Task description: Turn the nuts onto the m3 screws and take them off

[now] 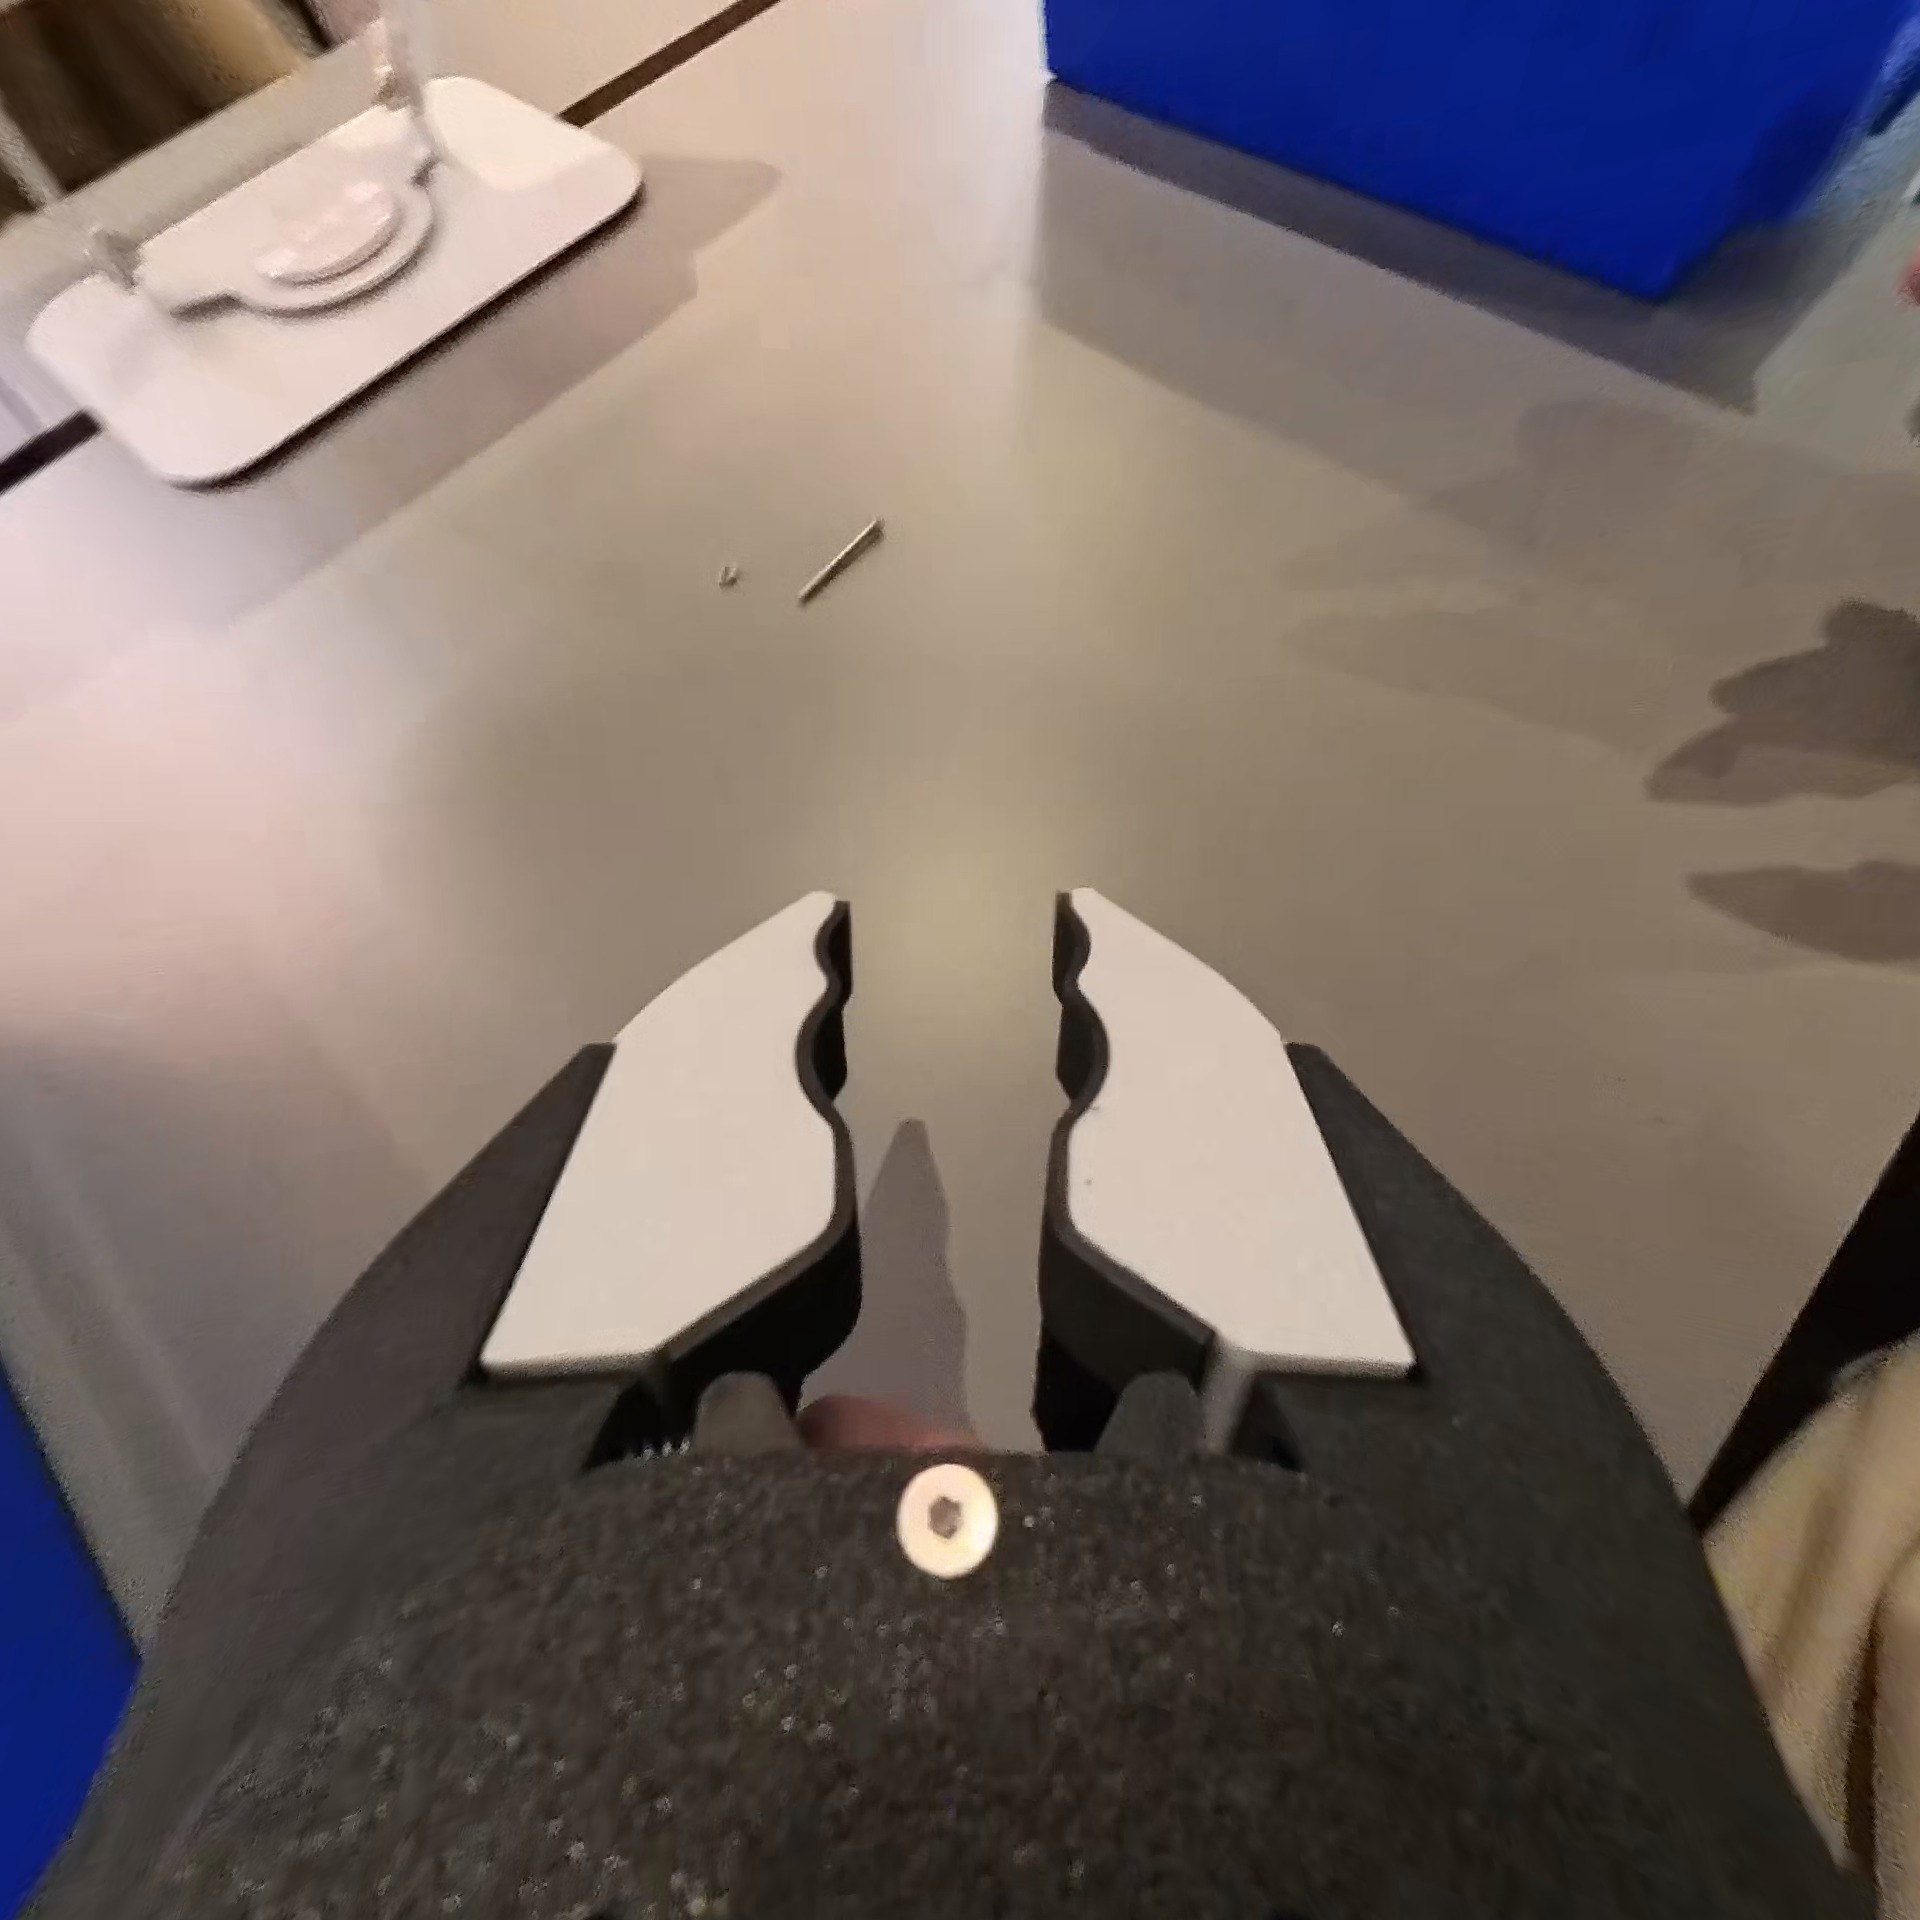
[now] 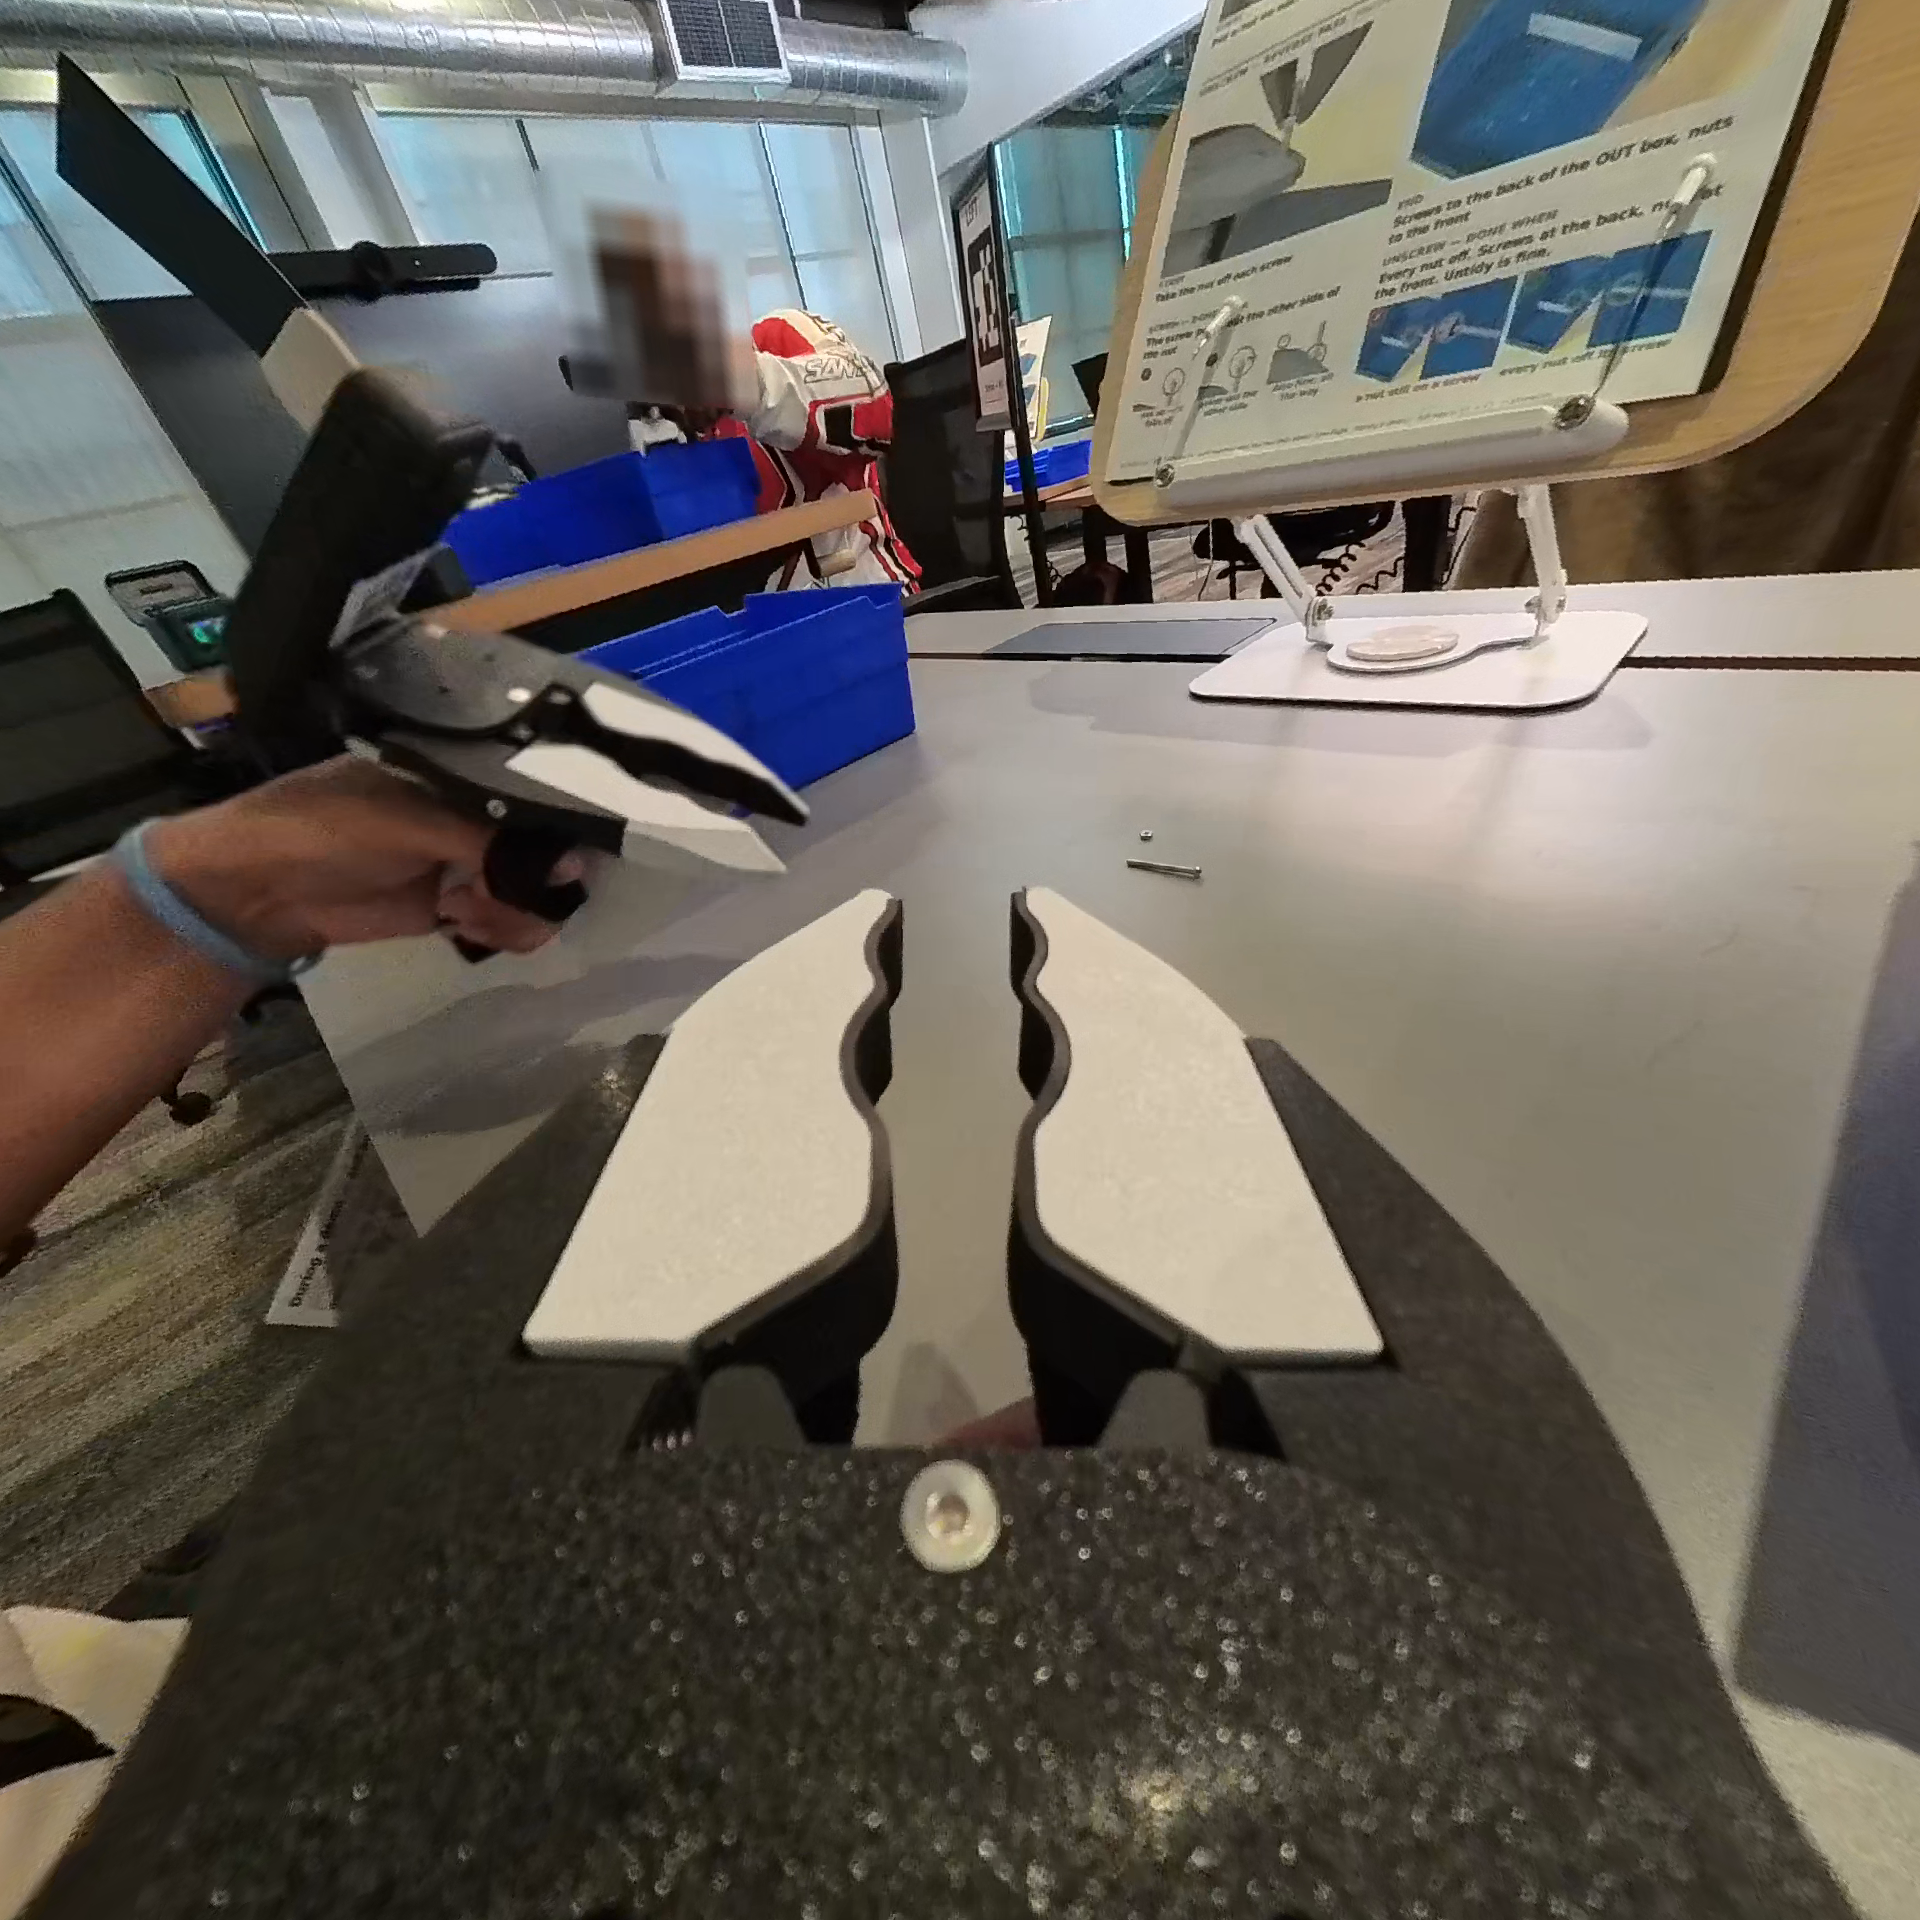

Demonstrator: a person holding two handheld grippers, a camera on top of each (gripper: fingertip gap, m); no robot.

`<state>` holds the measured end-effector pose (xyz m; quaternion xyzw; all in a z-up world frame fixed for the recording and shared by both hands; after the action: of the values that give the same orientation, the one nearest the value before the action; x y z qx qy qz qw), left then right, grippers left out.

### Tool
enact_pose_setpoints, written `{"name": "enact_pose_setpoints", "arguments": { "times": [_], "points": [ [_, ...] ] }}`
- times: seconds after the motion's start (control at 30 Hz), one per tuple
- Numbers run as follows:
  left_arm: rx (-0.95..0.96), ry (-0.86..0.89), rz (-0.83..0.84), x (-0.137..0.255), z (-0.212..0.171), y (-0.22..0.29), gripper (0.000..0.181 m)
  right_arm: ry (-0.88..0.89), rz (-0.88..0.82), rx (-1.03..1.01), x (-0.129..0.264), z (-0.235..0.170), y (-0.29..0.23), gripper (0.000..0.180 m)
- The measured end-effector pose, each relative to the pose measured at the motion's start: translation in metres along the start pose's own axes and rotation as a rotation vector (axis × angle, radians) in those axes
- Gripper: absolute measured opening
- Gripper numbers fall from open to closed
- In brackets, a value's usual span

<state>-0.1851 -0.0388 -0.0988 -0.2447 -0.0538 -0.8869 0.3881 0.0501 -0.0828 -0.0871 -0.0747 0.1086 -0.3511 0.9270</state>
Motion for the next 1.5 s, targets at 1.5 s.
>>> {"name": "enact_pose_setpoints", "arguments": {
  "times": [1.5],
  "points": [
    [-0.297, -0.068, -0.414, -0.09, 0.095, -0.026, 0.0, -0.086, -0.034, 0.02, -0.018, -0.002, 0.016, 0.02]
  ]
}}
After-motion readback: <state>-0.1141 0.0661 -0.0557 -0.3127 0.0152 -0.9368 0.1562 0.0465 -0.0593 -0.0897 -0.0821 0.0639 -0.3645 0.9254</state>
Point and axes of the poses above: each gripper's, where its closed fingertips meet, x back along the fingers, z out of its top, y = z × x across the jaws, the point moved 6 cm from there along x, back along the fingers, and after that the axes turned 8 degrees about y, right-handed, at the moved point
